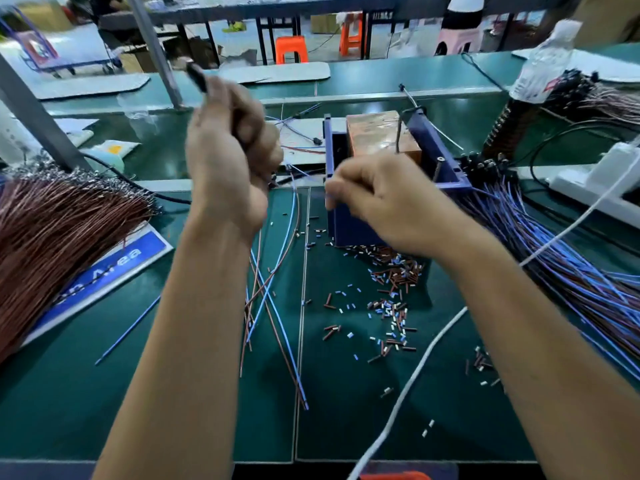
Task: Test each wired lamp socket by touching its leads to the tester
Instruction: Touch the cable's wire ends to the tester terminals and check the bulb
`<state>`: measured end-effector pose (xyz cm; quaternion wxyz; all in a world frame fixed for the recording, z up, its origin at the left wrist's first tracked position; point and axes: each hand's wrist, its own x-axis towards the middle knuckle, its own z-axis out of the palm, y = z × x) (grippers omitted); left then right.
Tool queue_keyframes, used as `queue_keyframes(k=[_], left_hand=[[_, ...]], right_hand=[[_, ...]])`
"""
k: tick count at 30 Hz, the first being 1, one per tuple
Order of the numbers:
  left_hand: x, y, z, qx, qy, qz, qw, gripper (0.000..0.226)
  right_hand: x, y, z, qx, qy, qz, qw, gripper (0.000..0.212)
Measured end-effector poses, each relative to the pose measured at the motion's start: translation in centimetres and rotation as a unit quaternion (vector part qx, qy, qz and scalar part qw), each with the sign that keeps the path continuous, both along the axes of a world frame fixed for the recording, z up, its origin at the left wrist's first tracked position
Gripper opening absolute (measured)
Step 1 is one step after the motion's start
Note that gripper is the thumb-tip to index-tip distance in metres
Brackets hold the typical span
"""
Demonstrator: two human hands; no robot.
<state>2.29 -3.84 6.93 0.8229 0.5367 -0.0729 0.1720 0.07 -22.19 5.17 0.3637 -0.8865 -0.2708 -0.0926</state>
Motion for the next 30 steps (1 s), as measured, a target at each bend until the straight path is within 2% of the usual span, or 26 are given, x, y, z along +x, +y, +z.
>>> queue_keyframes(k=[2, 3, 5, 7, 10, 13, 16, 18, 20, 24, 27, 30], left_hand=[[-0.8, -2.0, -1.7, 0.156, -0.054, 0.012, 0.986, 0.041], [-1.2, -3.1, -3.1, 0.256, -0.088, 0.019, 0.963, 0.04], [-2.3, -5.4, -5.3, 0.431, -0.167, 0.064, 0.884, 0.036], [-2.6, -6.2, -7.0, 0.499, -0.215, 0.094, 0.834, 0.028], [-3.3, -6.9, -8.6, 0.514, -0.244, 0.086, 0.818, 0.027], [-3.2, -6.9, -9.1, 0.523, -0.241, 0.074, 0.814, 0.026], [-3.3, -6.7, -9.6, 0.569, -0.214, 0.033, 0.793, 0.027], [-3.2, -6.2, -9.9, 0.589, -0.21, 0.046, 0.779, 0.026], [-3.0, -5.5, -10.0, 0.585, -0.213, 0.102, 0.776, 0.029], [-3.0, -4.9, -9.9, 0.576, -0.147, 0.19, 0.781, 0.035], [-3.0, -5.2, -10.0, 0.578, -0.133, 0.169, 0.787, 0.039], [-3.6, -6.2, -9.9, 0.594, -0.176, 0.097, 0.779, 0.035]], right_hand=[[-0.3, -0.1, -2.2, -0.043, 0.007, -0.015, 0.999, 0.03], [-0.3, -0.5, -3.2, -0.056, 0.011, -0.021, 0.998, 0.028], [-0.3, -1.8, -4.7, -0.05, 0.02, -0.031, 0.998, 0.023], [-0.7, -3.0, -5.1, -0.026, 0.003, -0.039, 0.999, 0.027], [-1.3, -4.5, -5.4, 0.016, -0.001, -0.025, 1.0, 0.021], [-1.3, -6.1, -6.3, 0.091, 0.038, -0.016, 0.995, 0.011], [-1.5, -6.8, -6.9, 0.145, 0.057, 0.0, 0.988, 0.008], [-1.5, -7.2, -7.0, 0.154, 0.074, 0.006, 0.985, 0.006], [-1.4, -8.2, -7.0, 0.159, 0.094, 0.002, 0.983, 0.006], [-1.0, -9.7, -6.8, 0.172, 0.111, -0.026, 0.978, 0.004], [-0.9, -9.6, -7.2, 0.172, 0.109, -0.037, 0.978, 0.003], [-0.9, -8.5, -7.7, 0.158, 0.117, -0.019, 0.98, 0.002]])
